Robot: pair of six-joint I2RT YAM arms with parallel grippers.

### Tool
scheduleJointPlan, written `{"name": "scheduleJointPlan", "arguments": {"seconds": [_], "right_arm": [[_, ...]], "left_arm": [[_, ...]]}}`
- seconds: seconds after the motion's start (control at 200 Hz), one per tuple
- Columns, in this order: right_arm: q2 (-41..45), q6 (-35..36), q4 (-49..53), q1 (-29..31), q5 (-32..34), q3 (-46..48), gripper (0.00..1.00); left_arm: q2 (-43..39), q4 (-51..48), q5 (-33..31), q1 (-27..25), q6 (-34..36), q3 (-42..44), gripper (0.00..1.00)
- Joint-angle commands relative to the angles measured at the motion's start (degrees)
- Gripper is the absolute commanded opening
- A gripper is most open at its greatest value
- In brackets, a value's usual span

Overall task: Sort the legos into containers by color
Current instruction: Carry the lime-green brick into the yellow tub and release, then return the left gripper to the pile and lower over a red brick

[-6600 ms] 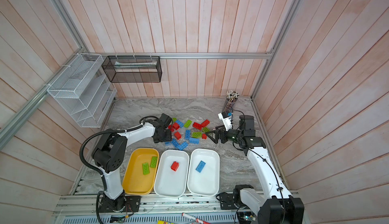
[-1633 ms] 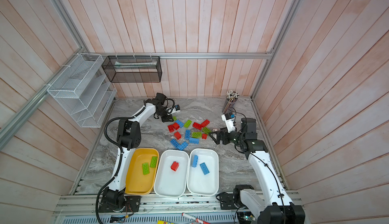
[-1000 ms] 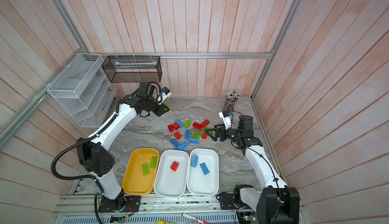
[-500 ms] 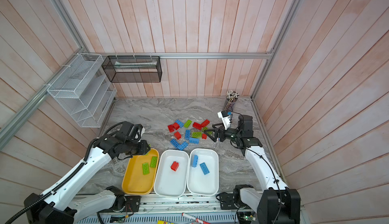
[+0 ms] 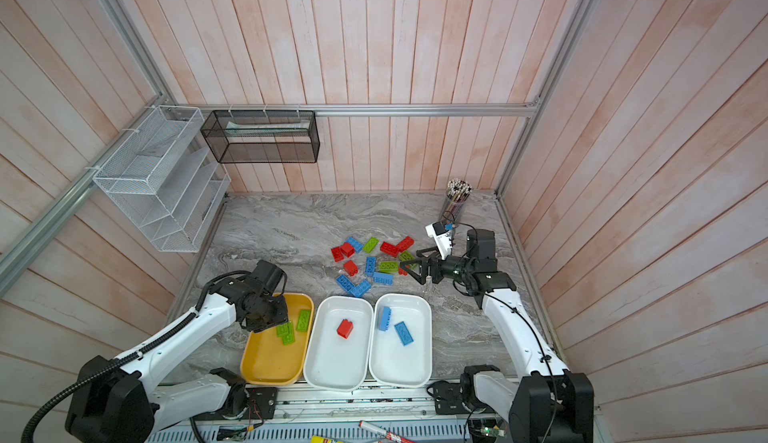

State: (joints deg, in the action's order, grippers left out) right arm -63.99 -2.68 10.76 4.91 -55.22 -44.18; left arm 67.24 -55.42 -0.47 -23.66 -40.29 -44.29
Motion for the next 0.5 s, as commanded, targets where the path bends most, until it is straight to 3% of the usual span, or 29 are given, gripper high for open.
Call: {"name": "scheduleJointPlan", "arguments": {"seconds": [0.0,0.075,0.205,0.495], "right_arm": [[1.2,1.8,2.7,0.2,0.9,-2.1,0.98],[1.2,2.4,3.6,0.0,1.2,-3.1,0.98],[0.1,2.5,3.5,-0.2,1.3,-4.0,0.98],[0.1,1.1,1.4,-0.1,2.5,-3.2,0.98]], "left_arm": [[-2.3,-3.3,-0.9,0.3,-0.2,-4.5,0.58],[-3.7,-6.1,0.2,0.2,-0.1,-8.4,0.64],[-3.0,-2.8,2.4,-0.1,-0.4,-14.6,0.64],[16.8,13.3,8.4,-2.5,4.3,-22.8,0.64]]}}
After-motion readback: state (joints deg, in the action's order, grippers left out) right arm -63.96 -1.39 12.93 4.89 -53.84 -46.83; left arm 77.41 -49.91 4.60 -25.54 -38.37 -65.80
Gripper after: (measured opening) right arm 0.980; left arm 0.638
